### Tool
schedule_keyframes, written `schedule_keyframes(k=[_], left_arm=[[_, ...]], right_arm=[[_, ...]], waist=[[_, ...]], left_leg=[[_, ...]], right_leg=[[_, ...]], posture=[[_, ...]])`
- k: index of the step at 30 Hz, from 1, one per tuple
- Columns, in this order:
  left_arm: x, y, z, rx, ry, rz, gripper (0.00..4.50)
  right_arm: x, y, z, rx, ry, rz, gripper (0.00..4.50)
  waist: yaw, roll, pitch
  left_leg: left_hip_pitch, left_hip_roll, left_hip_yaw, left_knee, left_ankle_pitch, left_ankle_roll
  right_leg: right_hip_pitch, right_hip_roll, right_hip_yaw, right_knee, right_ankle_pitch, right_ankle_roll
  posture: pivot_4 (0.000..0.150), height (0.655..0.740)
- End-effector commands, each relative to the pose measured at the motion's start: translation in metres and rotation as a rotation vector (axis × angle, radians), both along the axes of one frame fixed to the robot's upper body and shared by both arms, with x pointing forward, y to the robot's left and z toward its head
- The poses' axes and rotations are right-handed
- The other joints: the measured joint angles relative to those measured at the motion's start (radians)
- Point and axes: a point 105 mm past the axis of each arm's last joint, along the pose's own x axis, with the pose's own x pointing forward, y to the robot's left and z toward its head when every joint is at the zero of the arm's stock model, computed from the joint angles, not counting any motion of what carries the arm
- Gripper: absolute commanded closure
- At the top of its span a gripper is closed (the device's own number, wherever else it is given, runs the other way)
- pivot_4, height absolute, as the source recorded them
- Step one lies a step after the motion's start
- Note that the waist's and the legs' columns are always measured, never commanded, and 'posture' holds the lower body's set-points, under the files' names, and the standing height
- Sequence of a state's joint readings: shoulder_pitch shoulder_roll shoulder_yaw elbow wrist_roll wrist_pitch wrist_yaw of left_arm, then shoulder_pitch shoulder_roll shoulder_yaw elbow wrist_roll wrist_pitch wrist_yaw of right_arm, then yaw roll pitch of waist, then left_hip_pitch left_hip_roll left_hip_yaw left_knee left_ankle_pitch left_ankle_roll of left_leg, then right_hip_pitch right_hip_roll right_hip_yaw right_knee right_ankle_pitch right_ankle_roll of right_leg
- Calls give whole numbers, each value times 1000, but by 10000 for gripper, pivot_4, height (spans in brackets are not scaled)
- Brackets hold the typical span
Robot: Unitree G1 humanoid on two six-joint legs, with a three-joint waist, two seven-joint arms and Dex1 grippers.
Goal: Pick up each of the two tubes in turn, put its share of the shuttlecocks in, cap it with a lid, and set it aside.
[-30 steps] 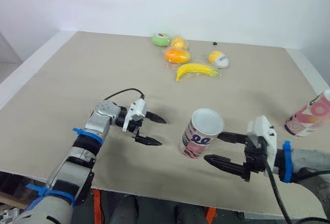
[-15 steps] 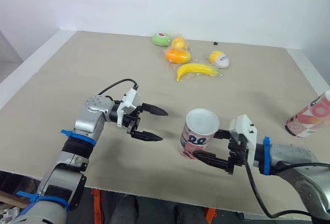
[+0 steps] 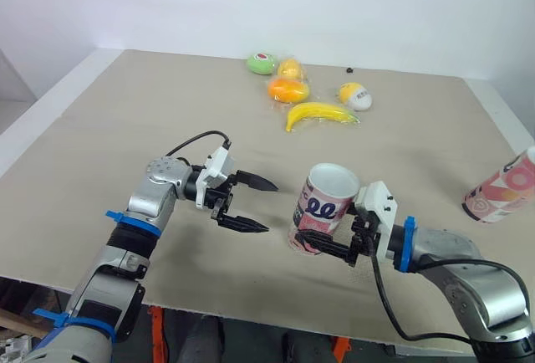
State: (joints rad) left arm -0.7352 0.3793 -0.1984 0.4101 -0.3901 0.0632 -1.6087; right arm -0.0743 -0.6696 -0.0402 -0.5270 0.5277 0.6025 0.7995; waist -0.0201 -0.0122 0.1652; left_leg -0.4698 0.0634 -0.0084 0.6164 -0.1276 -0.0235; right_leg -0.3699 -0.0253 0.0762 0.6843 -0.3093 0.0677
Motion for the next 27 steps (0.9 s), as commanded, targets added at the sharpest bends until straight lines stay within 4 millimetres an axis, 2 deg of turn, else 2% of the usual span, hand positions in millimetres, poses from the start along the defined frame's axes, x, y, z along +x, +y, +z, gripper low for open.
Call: schedule_keyframes(k=[1,4,7,9,11,13,15,17,20,21,23,27], left_arm=[[-1,0,5,-13,-34,-4,0],[-1,-1,5,-17,-35,-1,0],[0,-3,5,-25,-40,0,0],[1,-5,8,-39,-45,2,0],[3,-9,15,-70,-42,8,0],[7,-17,29,-133,-35,18,0],[10,-23,40,-182,-29,32,0],[11,-27,46,-205,-20,40,0],[18,-40,55,-250,-10,72,0],[20,-43,57,-261,-12,83,0],[24,-49,60,-277,-10,105,0],[35,-57,70,-327,28,170,0]], right_arm=[[0,1,11,13,-52,6,17151],[0,-1,16,15,-64,3,17151],[2,-7,28,27,-110,-20,17151],[8,-20,36,24,-145,-74,17151],[16,-41,44,18,-182,-167,17151],[34,-84,45,-13,-212,-369,17151],[45,-119,41,-23,-207,-529,17151],[50,-139,38,-34,-207,-618,17151],[62,-192,27,-41,-198,-889,17151],[64,-204,24,-35,-191,-953,17151],[66,-212,18,-31,-187,-990,17151],[66,-211,12,-36,-188,-988,17151]], waist=[[0,0,0],[0,0,0],[0,0,0],[0,0,0],[1,0,0],[4,-1,1],[5,-2,1],[2,-1,1],[-2,0,0],[-1,0,0],[-1,2,0],[-1,2,0]], left_leg=[[0,0,0,0,0,0],[0,0,0,0,0,0],[0,0,0,0,0,0],[0,0,0,0,0,0],[0,0,0,0,0,0],[0,0,0,0,0,0],[0,-1,0,1,0,0],[0,-1,0,2,0,0],[0,-1,0,1,0,0],[0,-1,0,1,0,0],[0,-1,1,1,0,0],[0,-1,1,0,0,0]], right_leg=[[0,0,0,0,0,0],[0,0,0,0,0,0],[0,0,0,0,0,0],[0,0,0,0,0,0],[0,0,0,0,0,0],[0,0,0,0,0,0],[1,-1,0,0,1,1],[1,-1,0,-1,1,2],[0,0,1,0,1,1],[0,0,1,0,1,1],[0,0,2,0,1,2],[0,0,2,0,1,2]], posture=[[1500,7179],[1500,7179],[1500,7179],[1500,7179],[1500,7179],[1500,7179],[1500,7179],[1500,7179],[1500,7179],[1500,7179],[1500,7179],[1500,7179]])
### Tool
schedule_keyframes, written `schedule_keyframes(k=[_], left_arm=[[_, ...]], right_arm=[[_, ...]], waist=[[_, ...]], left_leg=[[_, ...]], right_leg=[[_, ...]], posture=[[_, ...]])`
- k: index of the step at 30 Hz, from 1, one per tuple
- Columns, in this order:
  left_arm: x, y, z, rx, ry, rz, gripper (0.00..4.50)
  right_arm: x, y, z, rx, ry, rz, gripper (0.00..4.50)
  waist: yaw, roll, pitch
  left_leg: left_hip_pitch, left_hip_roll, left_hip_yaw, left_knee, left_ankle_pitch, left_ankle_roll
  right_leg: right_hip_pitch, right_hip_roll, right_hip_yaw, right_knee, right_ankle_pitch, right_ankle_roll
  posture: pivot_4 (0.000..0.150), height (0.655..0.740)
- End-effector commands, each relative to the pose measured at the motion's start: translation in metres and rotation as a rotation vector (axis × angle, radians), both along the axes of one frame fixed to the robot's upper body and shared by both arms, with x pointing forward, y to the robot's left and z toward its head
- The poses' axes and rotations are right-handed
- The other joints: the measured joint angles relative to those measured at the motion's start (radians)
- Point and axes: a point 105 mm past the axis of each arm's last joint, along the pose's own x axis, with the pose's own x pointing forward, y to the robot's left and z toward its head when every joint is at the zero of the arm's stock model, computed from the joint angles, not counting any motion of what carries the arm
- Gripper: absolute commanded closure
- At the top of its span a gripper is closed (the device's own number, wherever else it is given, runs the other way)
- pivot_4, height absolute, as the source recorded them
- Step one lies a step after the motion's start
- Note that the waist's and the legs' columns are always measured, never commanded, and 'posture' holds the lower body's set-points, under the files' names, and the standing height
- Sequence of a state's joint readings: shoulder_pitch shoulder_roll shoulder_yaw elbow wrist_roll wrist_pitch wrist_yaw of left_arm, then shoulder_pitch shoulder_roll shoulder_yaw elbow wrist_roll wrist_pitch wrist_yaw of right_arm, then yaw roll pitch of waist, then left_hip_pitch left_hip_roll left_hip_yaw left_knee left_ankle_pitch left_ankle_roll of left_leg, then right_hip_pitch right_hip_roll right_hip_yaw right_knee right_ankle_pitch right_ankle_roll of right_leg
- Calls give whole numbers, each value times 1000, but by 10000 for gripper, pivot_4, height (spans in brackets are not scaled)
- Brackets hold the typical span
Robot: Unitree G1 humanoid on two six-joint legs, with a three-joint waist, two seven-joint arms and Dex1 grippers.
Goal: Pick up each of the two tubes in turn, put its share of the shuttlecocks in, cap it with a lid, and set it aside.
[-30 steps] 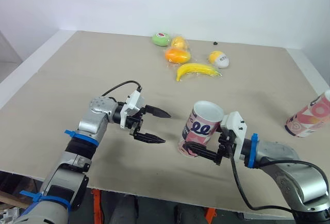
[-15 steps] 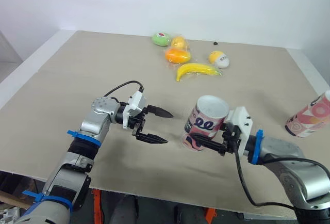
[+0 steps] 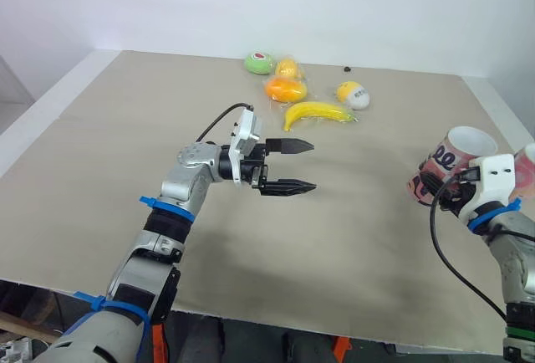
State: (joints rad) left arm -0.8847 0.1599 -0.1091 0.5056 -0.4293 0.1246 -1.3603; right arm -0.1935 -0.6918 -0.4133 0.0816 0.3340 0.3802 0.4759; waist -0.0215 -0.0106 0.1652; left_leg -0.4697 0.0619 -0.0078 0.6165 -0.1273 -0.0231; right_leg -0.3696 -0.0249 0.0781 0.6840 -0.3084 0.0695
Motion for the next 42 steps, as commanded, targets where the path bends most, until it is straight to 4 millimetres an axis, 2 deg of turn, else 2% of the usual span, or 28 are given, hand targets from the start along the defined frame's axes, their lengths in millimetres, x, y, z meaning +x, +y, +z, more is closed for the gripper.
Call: schedule_keyframes(k=[1,7,9,10,11,12,17,20,23,30,34,35,37,39,40,42], left_arm=[[8,-4,22,-61,-19,48,0],[12,-9,25,-52,-2,58,0],[12,-9,25,-47,-5,61,0],[12,-9,25,-43,-9,62,0],[12,-9,25,-43,-9,62,0],[12,-9,25,-44,-9,61,0],[10,-11,25,-41,-6,46,0],[9,-11,25,-40,-3,42,0],[9,-11,24,-37,-1,37,0],[8,-1,20,2,3,37,0],[6,12,13,50,6,40,0],[5,15,11,65,10,39,0],[3,30,-2,132,41,58,0],[-2,53,-26,205,73,101,0],[1,62,-37,229,119,141,0],[5,76,-52,254,138,222,0]], right_arm=[[-2,-9,3,-13,-24,-40,17151],[-6,-10,-11,20,13,-38,17151],[-7,-5,-19,80,58,-13,10279],[-9,-2,-21,75,76,6,8995],[-9,-1,-21,77,81,8,2721],[-10,1,-22,65,90,20,1267],[-14,-6,-32,86,145,-5,1267],[-20,-12,-48,52,208,-20,1267],[-24,-12,-53,63,228,-8,1267],[-50,-6,-53,18,306,79,1267],[-71,1,-46,24,339,151,1267],[-76,4,-44,23,347,176,1267],[-91,36,-26,57,302,345,1267],[-104,91,-6,87,216,592,1267],[-104,106,-2,89,194,638,1267],[-100,119,-2,104,172,649,1267]], waist=[[0,0,0],[0,0,0],[0,0,0],[0,0,0],[0,0,0],[0,0,0],[0,4,1],[0,4,1],[0,4,1],[2,4,1],[2,3,1],[2,4,1],[1,3,1],[-6,5,1],[-8,5,1],[-22,6,1]], left_leg=[[0,0,0,0,0,0],[0,-1,1,1,0,0],[0,-1,1,1,0,0],[0,-1,1,1,0,0],[0,-1,1,1,0,0],[0,0,1,1,0,0],[0,-1,2,1,0,0],[0,-1,2,1,0,0],[0,-1,1,1,0,0],[0,-1,1,0,0,0],[1,-1,1,0,0,0],[1,-1,1,0,0,0],[1,-1,1,0,0,0],[2,0,0,-2,0,0],[2,0,1,-2,0,0],[4,2,1,-2,0,0]], right_leg=[[0,0,0,0,0,0],[1,-1,1,0,1,2],[1,-1,1,0,1,2],[1,-1,1,0,1,2],[1,-1,1,0,1,2],[1,0,1,0,1,2],[0,-1,2,0,1,2],[0,0,2,0,1,2],[0,0,2,0,1,2],[1,-1,2,0,0,2],[1,-1,1,0,0,2],[1,0,1,0,0,2],[1,-1,1,0,0,2],[2,0,1,0,-1,1],[1,0,2,0,-1,2],[2,1,2,0,-2,3]], posture=[[1500,7179],[1500,7179],[1500,7179],[1500,7179],[1500,7179],[1500,7179],[1500,7179],[1500,7179],[1500,7179],[1500,7179],[1500,7179],[1500,7179],[1500,7179],[1500,7179],[1500,7179],[1500,7179]])
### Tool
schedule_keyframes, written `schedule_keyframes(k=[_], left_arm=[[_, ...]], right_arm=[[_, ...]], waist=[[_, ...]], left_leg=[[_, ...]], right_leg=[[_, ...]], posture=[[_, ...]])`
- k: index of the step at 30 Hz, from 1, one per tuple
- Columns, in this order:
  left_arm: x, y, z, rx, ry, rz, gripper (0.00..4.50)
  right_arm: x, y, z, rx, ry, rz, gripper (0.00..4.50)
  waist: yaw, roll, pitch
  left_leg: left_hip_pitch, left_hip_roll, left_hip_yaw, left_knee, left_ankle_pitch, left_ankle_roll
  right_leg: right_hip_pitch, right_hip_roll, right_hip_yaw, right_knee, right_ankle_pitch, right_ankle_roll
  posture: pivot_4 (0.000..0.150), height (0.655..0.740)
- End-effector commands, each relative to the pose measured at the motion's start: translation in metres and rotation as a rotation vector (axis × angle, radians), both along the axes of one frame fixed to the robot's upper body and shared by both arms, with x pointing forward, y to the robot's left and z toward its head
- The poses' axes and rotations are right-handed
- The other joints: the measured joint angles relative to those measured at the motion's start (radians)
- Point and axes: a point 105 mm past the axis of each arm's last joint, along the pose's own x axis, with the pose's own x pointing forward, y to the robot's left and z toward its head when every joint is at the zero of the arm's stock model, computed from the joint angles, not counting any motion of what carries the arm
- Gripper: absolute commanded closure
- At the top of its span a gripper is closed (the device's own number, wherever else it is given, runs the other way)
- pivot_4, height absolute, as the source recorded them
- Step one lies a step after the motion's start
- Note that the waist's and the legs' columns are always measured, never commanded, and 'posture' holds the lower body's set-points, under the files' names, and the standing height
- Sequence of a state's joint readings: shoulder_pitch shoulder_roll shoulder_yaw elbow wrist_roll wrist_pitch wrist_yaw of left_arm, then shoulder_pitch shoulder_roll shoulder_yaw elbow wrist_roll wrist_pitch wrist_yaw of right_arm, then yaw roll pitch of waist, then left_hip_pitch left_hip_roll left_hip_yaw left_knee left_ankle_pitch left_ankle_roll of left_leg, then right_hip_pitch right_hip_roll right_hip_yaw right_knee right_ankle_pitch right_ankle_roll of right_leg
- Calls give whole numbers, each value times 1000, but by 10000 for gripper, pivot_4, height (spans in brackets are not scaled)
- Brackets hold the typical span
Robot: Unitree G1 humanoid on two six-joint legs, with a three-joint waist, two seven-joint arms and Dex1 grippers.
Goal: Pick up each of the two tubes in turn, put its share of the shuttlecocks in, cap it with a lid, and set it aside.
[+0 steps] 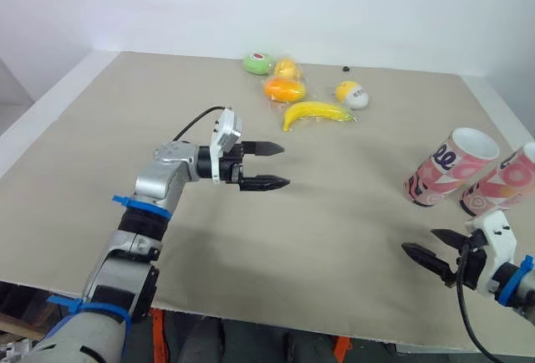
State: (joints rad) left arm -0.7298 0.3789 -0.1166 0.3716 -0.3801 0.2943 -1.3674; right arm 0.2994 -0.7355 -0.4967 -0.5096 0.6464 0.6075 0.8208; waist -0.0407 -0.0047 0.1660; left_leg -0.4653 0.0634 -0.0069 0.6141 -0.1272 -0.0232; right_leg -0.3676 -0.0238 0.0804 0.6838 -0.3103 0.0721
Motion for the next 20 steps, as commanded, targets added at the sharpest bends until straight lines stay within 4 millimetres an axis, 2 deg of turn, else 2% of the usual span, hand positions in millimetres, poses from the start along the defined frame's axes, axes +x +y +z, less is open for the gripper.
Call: schedule_keyframes(k=[1,6,11,15,20], left_arm=[[5,19,-15,44,-2,108,0],[4,43,-43,68,33,285,0],[4,58,-52,23,80,413,0],[4,62,-58,11,62,471,0],[4,60,-59,-15,81,485,0]], right_arm=[[3,31,12,39,-68,77,1267],[13,71,-3,129,-74,151,1267],[15,99,-23,155,-27,218,1267],[21,107,-26,178,-26,242,1267],[34,103,-27,170,-61,206,1267]], waist=[[-3,-3,2],[6,-7,3],[18,-8,3],[19,-8,3],[20,-8,3]], left_leg=[[1,0,-1,0,0,0],[1,0,0,1,3,-2],[0,0,1,1,3,-2],[0,0,1,1,3,-2],[0,0,1,1,3,-2]], right_leg=[[0,1,0,0,-1,1],[1,-2,-1,-1,0,-1],[-2,-2,0,-1,2,-5],[-2,-2,0,-1,3,-7],[-1,-2,-1,-1,5,-5]], posture=[[1500,7179],[1500,7179],[1500,7179],[1500,7179],[1500,7179]])
